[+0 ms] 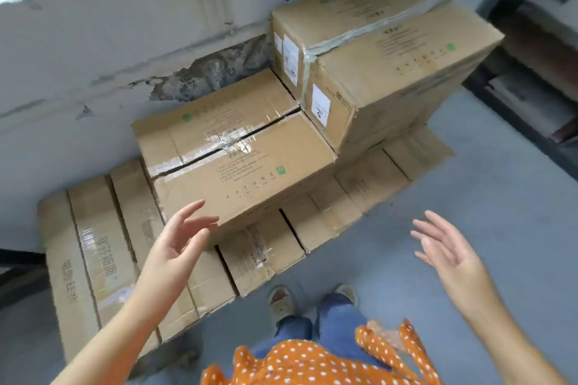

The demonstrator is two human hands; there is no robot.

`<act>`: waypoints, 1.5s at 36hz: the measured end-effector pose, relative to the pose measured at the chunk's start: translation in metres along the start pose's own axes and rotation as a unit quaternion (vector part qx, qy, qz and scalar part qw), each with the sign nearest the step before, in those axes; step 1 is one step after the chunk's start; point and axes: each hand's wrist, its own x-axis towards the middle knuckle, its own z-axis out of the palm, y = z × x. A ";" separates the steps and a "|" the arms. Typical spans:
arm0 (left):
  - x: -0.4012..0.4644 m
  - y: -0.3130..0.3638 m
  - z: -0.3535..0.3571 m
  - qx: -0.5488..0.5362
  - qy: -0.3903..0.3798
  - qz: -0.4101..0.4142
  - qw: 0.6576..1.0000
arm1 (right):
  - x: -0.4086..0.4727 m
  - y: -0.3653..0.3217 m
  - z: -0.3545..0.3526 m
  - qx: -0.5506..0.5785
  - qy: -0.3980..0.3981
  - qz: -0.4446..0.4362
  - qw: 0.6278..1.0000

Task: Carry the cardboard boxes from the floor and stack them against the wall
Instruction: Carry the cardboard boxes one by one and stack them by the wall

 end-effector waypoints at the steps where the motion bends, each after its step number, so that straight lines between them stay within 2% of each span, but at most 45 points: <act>1: -0.009 0.001 0.006 -0.003 -0.008 0.003 1.000 | -0.015 0.006 -0.001 0.013 0.017 0.001 1.000; 8: -0.050 0.009 0.068 -0.012 -0.106 0.026 0.994 | -0.131 0.043 -0.012 0.085 0.175 0.020 0.981; 15: -0.085 0.025 0.134 0.027 -0.261 0.076 0.962 | -0.227 0.073 -0.042 0.155 0.362 0.027 0.919; 22: -0.165 0.032 0.234 0.081 -0.441 0.145 0.882 | -0.354 0.103 -0.082 0.171 0.508 0.054 0.843; 28: -0.261 0.036 0.327 0.085 -0.540 0.165 0.821 | -0.472 0.139 -0.115 0.174 0.603 0.096 0.773; 34: -0.354 0.034 0.400 0.112 -0.639 0.181 0.739 | -0.563 0.165 -0.133 0.184 0.695 0.121 0.684; 37: -0.393 0.033 0.433 0.135 -0.679 0.192 0.696 | -0.593 0.176 -0.136 0.193 0.735 0.144 0.634; 45: -0.483 0.030 0.528 0.181 -0.744 0.211 0.607 | -0.642 0.216 -0.155 0.231 0.787 0.180 0.543; 54: -0.607 0.035 0.676 0.196 -0.801 0.240 0.512 | -0.699 0.266 -0.263 0.246 0.853 0.191 0.420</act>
